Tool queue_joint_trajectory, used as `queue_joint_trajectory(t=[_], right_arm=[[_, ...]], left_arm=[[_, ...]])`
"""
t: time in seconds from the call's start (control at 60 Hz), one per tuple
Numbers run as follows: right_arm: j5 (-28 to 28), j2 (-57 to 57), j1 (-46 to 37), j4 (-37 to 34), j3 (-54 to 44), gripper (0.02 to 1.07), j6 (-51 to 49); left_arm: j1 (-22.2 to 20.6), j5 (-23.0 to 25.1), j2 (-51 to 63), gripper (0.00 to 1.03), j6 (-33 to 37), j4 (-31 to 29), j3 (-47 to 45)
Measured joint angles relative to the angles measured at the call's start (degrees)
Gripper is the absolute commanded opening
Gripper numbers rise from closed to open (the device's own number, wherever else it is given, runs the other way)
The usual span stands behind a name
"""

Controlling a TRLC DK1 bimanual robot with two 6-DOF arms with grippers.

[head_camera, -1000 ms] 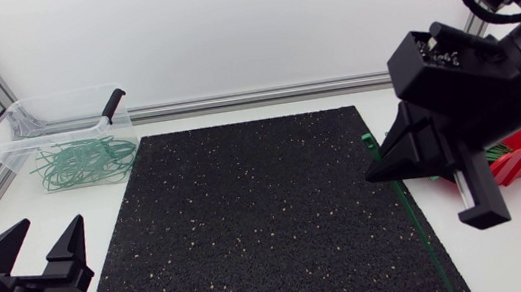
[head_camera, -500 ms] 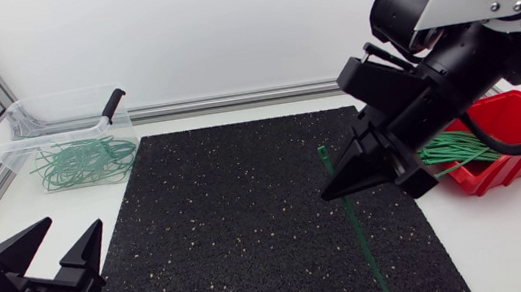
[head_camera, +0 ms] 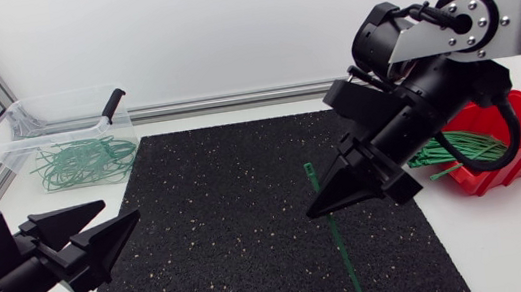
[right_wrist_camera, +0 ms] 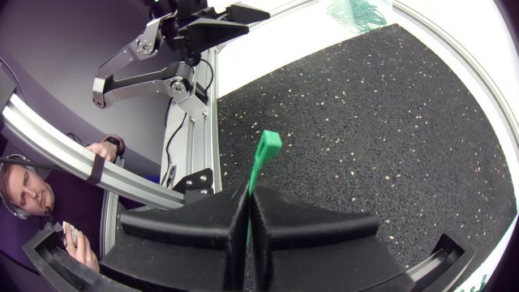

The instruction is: Take a green cable tie from the red box, thread the tail through the head to close it, then place it in the transparent bin on the left.

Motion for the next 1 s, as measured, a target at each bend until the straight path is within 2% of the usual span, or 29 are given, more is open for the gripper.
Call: queue_joint_trajectory(t=[0.1, 0.233, 0.333, 0.433, 0.667, 0.783, 1.0], right_arm=[[-1.73, 0.00, 0.39, 1.16, 0.00, 0.08, -0.81], [-3.32, -0.02, 1.53, 3.69, -0.74, 0.08, -2.10], [-3.67, 0.04, 3.08, 6.23, -1.92, 0.08, -2.36], [-3.69, 0.44, 4.50, 7.23, -2.16, 0.08, -2.60], [-6.47, 1.99, 5.62, 7.48, -2.10, 0.08, -3.43], [-8.92, 3.41, 5.29, 7.58, -0.63, 0.08, -3.41], [-13.16, 5.53, 2.89, 7.19, 3.76, 0.08, -3.39]], left_arm=[[-0.92, 4.17, 5.35, 1.00, -0.52, -0.02, 2.69], [-4.98, 7.67, 12.37, 0.99, -0.94, 0.63, 6.67], [-5.66, 11.52, 16.31, 0.99, -0.94, 1.14, 9.49], [-6.54, 13.18, 19.56, 0.99, -0.96, 2.75, 12.09], [-12.15, 16.39, 27.96, 0.99, -1.62, 5.44, 15.89], [-13.73, 19.30, 30.86, 1.00, -4.24, 6.78, 18.23], [-16.65, 21.40, 32.83, 1.00, -8.98, 10.60, 22.36]])
